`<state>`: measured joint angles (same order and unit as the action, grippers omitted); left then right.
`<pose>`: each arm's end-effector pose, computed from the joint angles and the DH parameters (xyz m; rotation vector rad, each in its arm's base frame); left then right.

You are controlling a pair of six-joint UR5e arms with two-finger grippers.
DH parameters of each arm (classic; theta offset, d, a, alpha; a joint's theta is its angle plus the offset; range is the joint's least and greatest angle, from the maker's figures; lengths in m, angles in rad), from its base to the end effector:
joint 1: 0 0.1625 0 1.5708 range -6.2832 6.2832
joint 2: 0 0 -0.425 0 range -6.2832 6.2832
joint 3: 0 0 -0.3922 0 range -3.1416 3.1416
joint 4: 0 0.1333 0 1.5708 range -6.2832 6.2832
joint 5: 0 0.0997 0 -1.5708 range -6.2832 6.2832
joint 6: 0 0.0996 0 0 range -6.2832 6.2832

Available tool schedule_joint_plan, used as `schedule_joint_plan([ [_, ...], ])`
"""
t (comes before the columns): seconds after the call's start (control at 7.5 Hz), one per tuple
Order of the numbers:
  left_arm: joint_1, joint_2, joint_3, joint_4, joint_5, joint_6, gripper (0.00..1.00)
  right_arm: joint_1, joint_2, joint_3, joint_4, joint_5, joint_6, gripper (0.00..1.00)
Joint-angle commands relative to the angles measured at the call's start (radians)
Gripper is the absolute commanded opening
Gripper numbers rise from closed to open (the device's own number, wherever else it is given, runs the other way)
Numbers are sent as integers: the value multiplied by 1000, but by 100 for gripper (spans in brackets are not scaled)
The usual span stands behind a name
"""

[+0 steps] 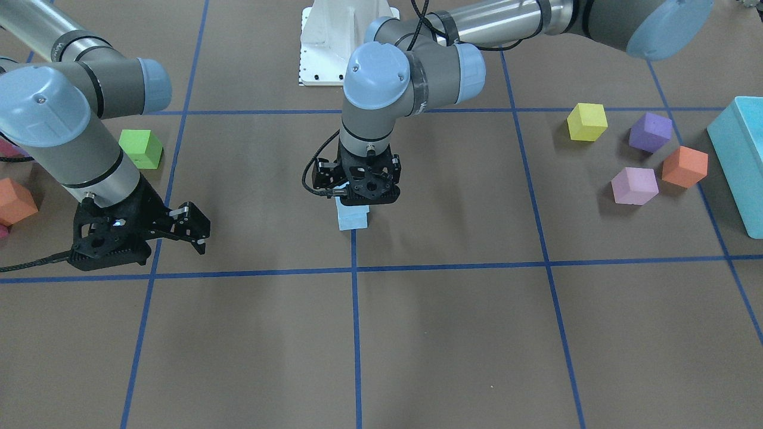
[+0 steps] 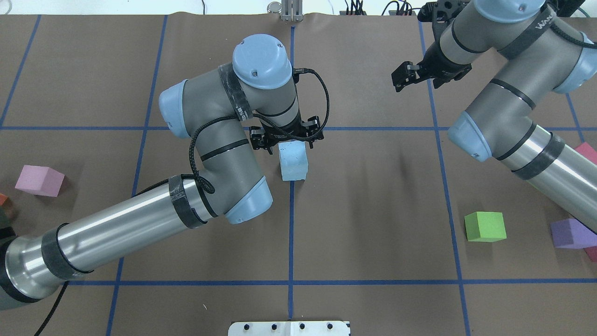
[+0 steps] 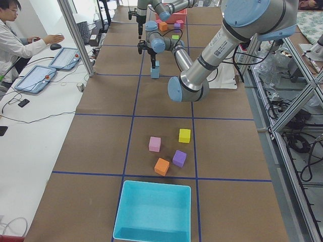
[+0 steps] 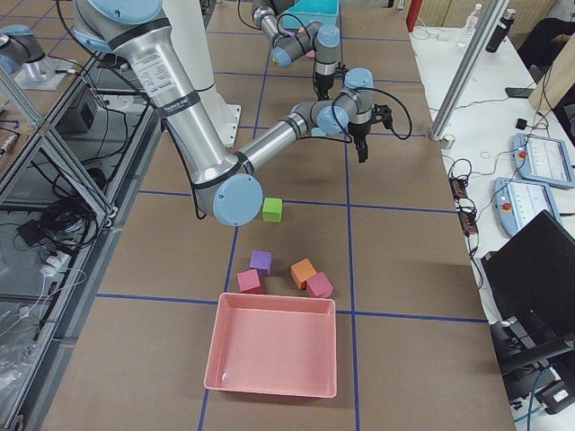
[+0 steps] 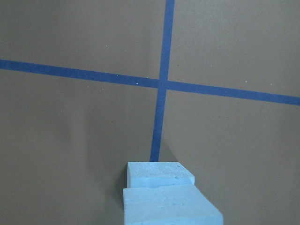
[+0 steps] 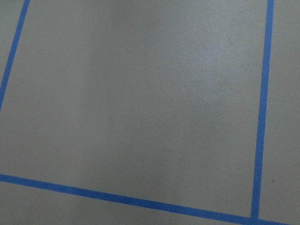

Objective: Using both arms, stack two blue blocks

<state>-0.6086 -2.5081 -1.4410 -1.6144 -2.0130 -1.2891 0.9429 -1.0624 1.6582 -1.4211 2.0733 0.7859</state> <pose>0.5611 -0.5015 0.1151 -0.0142 0.9330 -0.1147 -0.3210 -0.5875 0.3102 0.2433 -0.8366 -0.0394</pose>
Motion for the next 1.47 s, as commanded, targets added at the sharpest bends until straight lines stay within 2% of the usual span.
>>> schedule_joint_plan([
  [0.0, -112, 38, -109, 72, -112, 26, 99, 37, -111, 107, -4, 5, 1, 100],
  [0.13, -190, 145, -227, 99, -189, 118, 99, 59, -198, 164, -4, 8, -2, 100],
  [0.27, -268, 237, -318, 163, -207, 245, 99, 109, -270, 188, 1, 30, -28, 100],
  [0.4, -345, 289, -376, 265, -210, 425, 99, 199, -298, 180, -7, 113, -113, 100],
  [0.53, -440, 346, -410, 325, -210, 626, 99, 293, -338, 175, -7, 175, -125, 100],
  [0.67, -520, 447, -423, 329, -230, 801, 99, 366, -390, 184, -6, 194, -141, 100],
  [0.8, -605, 541, -420, 324, -274, 961, 99, 437, -456, 189, -7, 203, -263, 100],
  [0.93, -673, 627, -420, 323, -277, 1067, 99, 500, -535, 187, -7, 224, -404, 100],
  [1.07, -727, 691, -414, 320, -277, 1158, 99, 539, -585, 189, -6, 226, -448, 100],
  [1.33, -796, 808, -411, 317, -279, 1284, 99, 543, -640, 201, 1, 226, -450, 100],
])
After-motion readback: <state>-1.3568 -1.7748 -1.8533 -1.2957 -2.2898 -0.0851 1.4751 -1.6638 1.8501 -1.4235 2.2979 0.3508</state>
